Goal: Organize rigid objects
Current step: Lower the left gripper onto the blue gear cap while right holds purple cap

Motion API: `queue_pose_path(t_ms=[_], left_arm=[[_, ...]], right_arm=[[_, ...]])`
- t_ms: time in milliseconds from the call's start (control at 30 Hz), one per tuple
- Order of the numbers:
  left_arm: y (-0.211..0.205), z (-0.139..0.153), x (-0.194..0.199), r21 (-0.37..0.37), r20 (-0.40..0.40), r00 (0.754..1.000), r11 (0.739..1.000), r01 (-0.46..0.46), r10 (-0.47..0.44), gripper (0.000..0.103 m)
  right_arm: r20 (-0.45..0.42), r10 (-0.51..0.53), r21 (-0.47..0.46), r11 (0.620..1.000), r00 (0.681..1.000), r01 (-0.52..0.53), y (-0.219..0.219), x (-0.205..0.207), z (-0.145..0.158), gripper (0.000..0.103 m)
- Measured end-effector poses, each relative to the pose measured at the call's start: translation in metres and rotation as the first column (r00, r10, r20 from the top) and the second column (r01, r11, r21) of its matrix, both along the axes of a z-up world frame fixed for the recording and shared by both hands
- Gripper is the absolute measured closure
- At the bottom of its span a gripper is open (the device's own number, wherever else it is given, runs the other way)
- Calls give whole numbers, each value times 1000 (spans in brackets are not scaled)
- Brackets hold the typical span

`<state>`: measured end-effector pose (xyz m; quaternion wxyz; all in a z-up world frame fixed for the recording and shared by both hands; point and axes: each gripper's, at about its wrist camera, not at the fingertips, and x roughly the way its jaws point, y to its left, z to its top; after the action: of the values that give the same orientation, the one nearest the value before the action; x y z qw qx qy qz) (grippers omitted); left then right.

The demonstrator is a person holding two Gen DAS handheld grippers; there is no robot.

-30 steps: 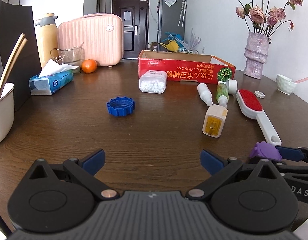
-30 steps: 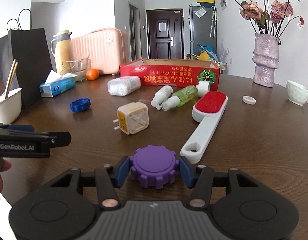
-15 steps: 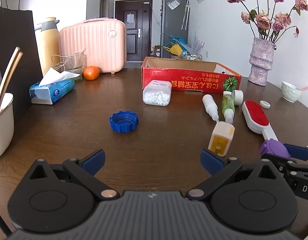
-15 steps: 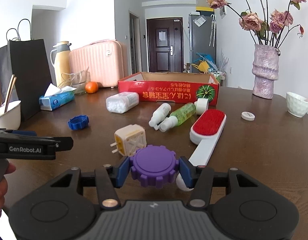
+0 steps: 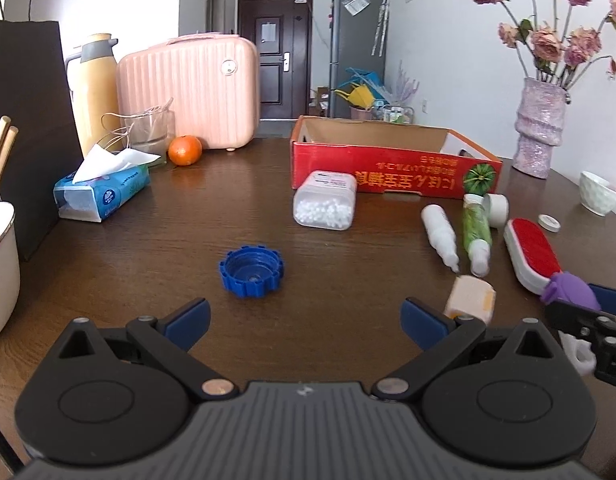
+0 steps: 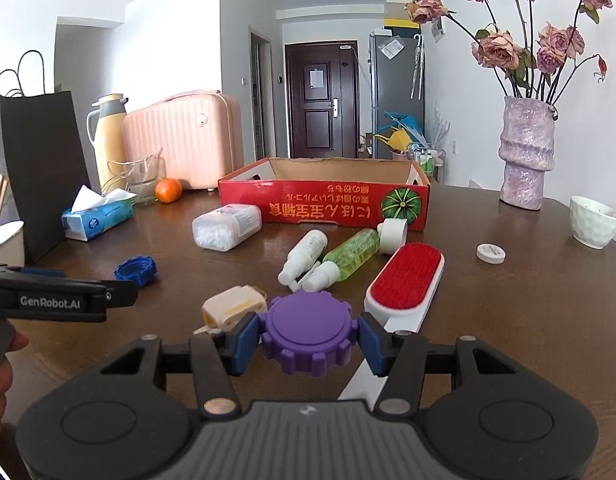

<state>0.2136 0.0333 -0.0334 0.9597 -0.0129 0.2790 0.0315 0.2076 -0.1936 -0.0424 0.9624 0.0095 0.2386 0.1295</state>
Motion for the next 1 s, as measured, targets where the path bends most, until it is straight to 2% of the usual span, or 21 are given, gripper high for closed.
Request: queue_pose_path(t_ms=[200, 633, 767, 900, 967, 1000], left_arm=[[11, 1, 20, 19, -4, 999, 999, -47, 47, 0], [33, 2, 60, 42, -35, 995, 995, -88, 90, 0], [38, -4, 75, 20, -71, 992, 995, -100, 101, 0], [39, -14, 90, 28, -108, 987, 992, -120, 122, 0], [40, -19, 95, 27, -123, 985, 993, -117, 120, 6], [40, -21, 97, 26, -132, 984, 993, -115, 117, 16]], right_arm=[[7, -19, -9, 1000, 1000, 19, -3, 13, 3, 50], [24, -66, -26, 997, 997, 67, -9, 41, 11, 50], [26, -82, -25, 996, 996, 82, -11, 49, 12, 50], [21, -88, -23, 996, 996, 89, -13, 55, 11, 50], [17, -89, -24, 996, 996, 89, -13, 57, 10, 50], [16, -89, -25, 996, 996, 89, -13, 57, 9, 50]])
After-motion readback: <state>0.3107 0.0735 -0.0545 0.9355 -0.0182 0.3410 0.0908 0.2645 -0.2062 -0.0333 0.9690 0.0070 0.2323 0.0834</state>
